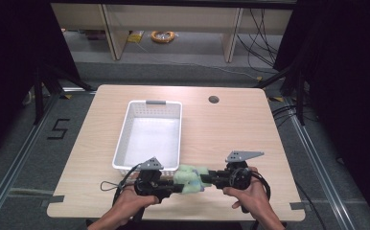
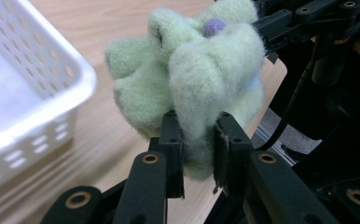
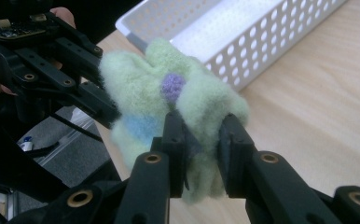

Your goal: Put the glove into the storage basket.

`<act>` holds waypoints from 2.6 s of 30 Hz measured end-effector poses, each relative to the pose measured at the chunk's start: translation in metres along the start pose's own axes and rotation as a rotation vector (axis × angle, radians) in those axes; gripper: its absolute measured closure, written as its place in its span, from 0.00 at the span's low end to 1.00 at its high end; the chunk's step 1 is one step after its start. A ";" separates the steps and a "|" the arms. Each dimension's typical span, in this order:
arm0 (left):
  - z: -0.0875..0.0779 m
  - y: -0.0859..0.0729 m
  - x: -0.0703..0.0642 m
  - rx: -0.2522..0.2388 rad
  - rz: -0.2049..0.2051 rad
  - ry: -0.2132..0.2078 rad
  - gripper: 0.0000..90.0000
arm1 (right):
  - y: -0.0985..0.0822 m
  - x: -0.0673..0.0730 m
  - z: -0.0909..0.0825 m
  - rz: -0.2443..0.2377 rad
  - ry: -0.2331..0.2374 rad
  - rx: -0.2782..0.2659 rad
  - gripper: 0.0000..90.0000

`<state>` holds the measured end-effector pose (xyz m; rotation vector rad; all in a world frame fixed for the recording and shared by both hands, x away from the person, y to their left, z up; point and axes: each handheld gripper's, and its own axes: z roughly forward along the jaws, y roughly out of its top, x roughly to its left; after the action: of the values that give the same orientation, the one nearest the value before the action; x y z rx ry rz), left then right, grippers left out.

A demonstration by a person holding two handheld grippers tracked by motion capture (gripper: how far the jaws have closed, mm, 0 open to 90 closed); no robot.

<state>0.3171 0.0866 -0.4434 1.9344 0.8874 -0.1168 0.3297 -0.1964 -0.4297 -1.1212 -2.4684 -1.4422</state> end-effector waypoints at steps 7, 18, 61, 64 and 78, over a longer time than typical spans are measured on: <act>-0.018 0.024 0.011 -0.007 -0.004 0.018 0.83 | 0.033 0.000 0.007 -0.034 0.007 -0.018 0.84; -0.045 0.046 0.032 -0.014 -0.029 0.076 0.83 | 0.075 0.005 0.025 -0.080 -0.006 -0.020 0.84; -0.053 0.027 0.127 0.173 -0.136 0.257 0.82 | 0.098 -0.001 0.153 0.013 -0.103 0.244 0.83; -0.050 0.027 0.127 0.174 -0.145 0.265 0.82 | 0.097 -0.002 0.156 -0.007 -0.103 0.243 0.82; -0.048 0.028 0.132 0.235 -0.119 0.301 0.79 | 0.098 -0.002 0.169 -0.033 -0.148 0.325 0.78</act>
<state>0.4178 0.1882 -0.4542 2.1524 1.2345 0.0010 0.4397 -0.0374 -0.4532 -1.1572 -2.7020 -0.9450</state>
